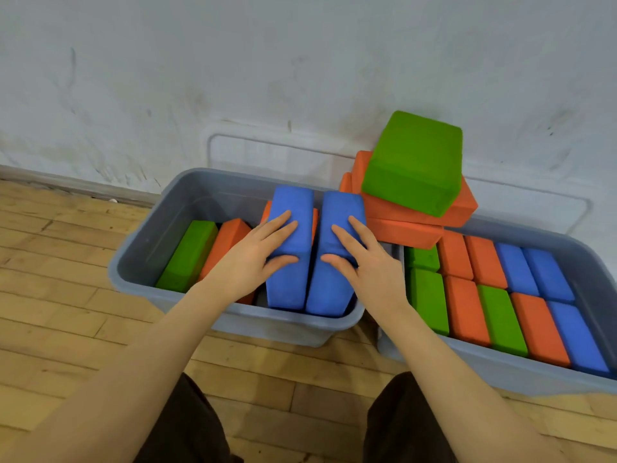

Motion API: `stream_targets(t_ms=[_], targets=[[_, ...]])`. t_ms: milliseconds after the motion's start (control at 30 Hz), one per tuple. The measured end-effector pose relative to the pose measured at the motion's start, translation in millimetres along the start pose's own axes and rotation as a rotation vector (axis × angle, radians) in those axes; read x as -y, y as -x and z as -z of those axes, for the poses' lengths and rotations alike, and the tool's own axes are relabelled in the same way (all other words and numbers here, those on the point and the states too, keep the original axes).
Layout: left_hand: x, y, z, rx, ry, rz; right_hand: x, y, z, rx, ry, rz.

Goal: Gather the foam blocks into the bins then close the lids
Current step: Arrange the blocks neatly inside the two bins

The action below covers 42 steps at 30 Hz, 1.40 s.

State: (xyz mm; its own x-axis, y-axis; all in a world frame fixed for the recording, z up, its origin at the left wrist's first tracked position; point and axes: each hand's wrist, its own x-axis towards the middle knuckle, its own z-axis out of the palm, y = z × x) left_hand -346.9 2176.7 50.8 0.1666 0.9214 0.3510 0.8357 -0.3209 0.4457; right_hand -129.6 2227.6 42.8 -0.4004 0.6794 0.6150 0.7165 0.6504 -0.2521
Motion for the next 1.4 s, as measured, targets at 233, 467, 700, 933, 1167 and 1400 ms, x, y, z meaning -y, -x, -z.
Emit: stream_targets(t_ms=[233,467,700,933,1167,1400], targets=[[16,12,-48,0.193,-0.023,0.016,-16,33,-30,0.134,-0.067,-0.044],[35,35,-78,0.253,-0.066,-0.020,-12,60,-47,0.141,-0.002,-0.004],[40,28,-67,0.090,-0.069,-0.050,-13,53,-46,0.113,0.019,0.031],[45,29,-80,0.138,-0.090,-0.079,-19,58,-54,0.234,-0.089,-0.104],[39,-1,-82,0.023,-0.195,0.174,-11,35,-51,0.207,0.170,-0.190],[45,-50,-107,0.121,-0.265,0.367,-24,-13,-81,0.353,0.094,-0.372]])
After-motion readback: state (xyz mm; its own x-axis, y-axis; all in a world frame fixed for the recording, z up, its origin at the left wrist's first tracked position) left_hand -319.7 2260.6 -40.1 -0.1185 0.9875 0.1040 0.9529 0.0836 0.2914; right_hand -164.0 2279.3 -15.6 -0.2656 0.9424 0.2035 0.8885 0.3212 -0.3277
